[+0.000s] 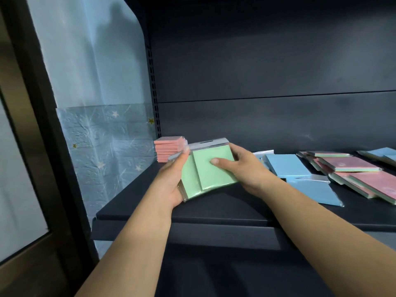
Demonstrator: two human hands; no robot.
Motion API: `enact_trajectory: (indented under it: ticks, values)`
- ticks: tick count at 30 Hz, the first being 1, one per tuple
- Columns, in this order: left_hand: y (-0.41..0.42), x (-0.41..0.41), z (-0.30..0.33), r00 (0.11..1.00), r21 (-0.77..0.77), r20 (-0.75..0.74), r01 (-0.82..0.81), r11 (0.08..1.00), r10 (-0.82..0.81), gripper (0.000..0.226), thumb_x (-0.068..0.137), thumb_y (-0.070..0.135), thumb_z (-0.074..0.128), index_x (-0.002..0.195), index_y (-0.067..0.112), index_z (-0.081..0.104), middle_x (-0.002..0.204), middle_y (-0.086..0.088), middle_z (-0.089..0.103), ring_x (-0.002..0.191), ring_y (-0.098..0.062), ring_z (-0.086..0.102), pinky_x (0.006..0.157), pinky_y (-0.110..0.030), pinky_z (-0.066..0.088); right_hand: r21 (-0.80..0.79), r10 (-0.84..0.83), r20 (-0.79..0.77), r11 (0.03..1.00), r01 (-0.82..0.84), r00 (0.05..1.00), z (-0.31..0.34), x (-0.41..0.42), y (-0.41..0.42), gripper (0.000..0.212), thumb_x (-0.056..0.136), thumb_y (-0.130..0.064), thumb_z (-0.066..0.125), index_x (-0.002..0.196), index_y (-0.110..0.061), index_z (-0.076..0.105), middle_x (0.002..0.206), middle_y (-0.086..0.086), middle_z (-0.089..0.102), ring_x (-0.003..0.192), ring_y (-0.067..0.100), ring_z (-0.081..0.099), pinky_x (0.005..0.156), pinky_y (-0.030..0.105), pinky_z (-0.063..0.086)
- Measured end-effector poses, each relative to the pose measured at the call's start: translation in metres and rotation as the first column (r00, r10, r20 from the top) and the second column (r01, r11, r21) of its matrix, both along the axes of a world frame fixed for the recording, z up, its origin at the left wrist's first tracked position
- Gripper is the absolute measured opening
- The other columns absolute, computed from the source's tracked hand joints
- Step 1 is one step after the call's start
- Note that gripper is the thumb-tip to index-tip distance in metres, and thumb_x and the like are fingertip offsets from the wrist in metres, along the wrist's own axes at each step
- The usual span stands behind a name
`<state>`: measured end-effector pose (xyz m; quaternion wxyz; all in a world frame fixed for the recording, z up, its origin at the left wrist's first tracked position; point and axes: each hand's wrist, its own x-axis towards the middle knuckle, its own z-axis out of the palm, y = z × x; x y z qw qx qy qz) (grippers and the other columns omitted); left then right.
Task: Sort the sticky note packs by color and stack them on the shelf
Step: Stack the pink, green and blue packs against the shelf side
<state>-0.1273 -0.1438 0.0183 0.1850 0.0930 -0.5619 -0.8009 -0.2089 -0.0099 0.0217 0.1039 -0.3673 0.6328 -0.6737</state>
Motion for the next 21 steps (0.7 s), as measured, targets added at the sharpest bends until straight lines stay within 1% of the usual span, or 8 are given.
enact_trajectory:
  ticks: [2,4,6,8,10,14,17,21]
  values:
    - [0.001,0.001,0.0,0.999,-0.037,0.002,0.034,0.999,-0.034,0.046,0.071,0.05,0.061,0.104,0.018,0.064,0.1,-0.012,0.071,0.087,-0.028,0.069,0.075,-0.042,0.055,0.033,0.037,-0.064,0.999,-0.035,0.997,-0.002,0.002,-0.003,0.027,0.087,-0.013,0.063,0.112,-0.022,0.06,0.106,-0.001,0.069,0.093,0.013,0.066,0.085,0.024,0.054]
    - [0.003,0.002,0.0,0.998,-0.046,-0.04,0.045,0.998,-0.047,0.031,0.072,0.038,0.064,0.097,0.02,0.065,0.098,-0.012,0.07,0.088,-0.028,0.068,0.079,-0.044,0.054,0.091,0.087,-0.087,0.993,-0.08,0.992,-0.004,0.006,-0.007,0.025,0.093,-0.022,0.054,0.118,-0.028,0.056,0.111,-0.004,0.068,0.101,0.012,0.064,0.091,0.026,0.051]
    - [0.004,0.002,0.0,0.995,-0.049,-0.093,0.021,0.999,-0.026,0.014,0.082,0.018,0.063,0.096,0.021,0.065,0.095,-0.01,0.071,0.083,-0.024,0.069,0.075,-0.04,0.056,0.105,0.121,0.019,0.987,-0.123,0.992,-0.002,0.008,-0.01,0.021,0.099,-0.031,0.041,0.113,-0.028,0.057,0.109,-0.004,0.067,0.102,0.013,0.063,0.097,0.03,0.046]
    - [0.005,0.001,0.001,0.99,-0.101,-0.14,-0.007,0.995,-0.007,0.023,0.083,0.01,0.062,0.104,0.019,0.063,0.092,-0.006,0.071,0.079,-0.019,0.07,0.072,-0.036,0.058,0.09,0.092,0.207,0.99,-0.113,0.974,0.004,0.007,-0.009,0.03,0.098,-0.041,0.038,0.098,-0.024,0.062,0.102,-0.003,0.068,0.1,0.015,0.063,0.101,0.033,0.043]
    - [0.007,0.001,0.003,0.986,-0.206,-0.166,-0.016,0.978,-0.018,0.042,0.077,0.011,0.066,0.118,0.014,0.057,0.098,-0.003,0.07,0.086,-0.018,0.068,0.083,-0.037,0.055,0.095,0.062,0.267,0.991,-0.09,0.962,0.008,0.004,-0.005,0.035,0.095,-0.048,0.041,0.095,-0.022,0.065,0.104,0.001,0.07,0.104,0.019,0.064,0.104,0.036,0.042]
    - [0.009,0.003,0.003,0.987,-0.403,-0.145,0.001,0.915,-0.065,0.05,0.078,0.007,0.067,0.122,0.021,0.048,0.102,0.007,0.065,0.092,-0.005,0.063,0.094,-0.029,0.048,0.066,0.057,0.306,0.995,-0.081,0.95,0.008,0.003,-0.001,0.038,0.096,-0.038,0.04,0.115,-0.015,0.064,0.116,0.01,0.068,0.106,0.024,0.063,0.103,0.041,0.043]
    - [0.002,0.003,-0.005,0.997,-0.477,-0.049,0.027,0.878,-0.057,0.087,0.066,0.02,0.078,0.139,0.016,0.032,0.116,0.001,0.063,0.105,-0.012,0.06,0.102,-0.035,0.043,0.022,0.099,0.404,0.993,-0.118,0.909,0.004,0.007,0.0,0.04,0.097,-0.025,0.035,0.125,-0.005,0.056,0.124,0.018,0.061,0.101,0.028,0.061,0.092,0.038,0.047]
    - [0.008,0.002,-0.01,0.999,-0.407,-0.005,-0.037,0.913,0.038,0.064,0.081,0.017,0.069,0.136,0.017,0.038,0.12,-0.003,0.063,0.108,-0.018,0.061,0.101,-0.039,0.044,-0.065,0.171,0.467,0.985,-0.159,0.867,0.006,0.014,-0.002,0.042,0.097,-0.022,0.033,0.129,-0.002,0.052,0.121,0.02,0.06,0.097,0.029,0.06,0.081,0.035,0.05]
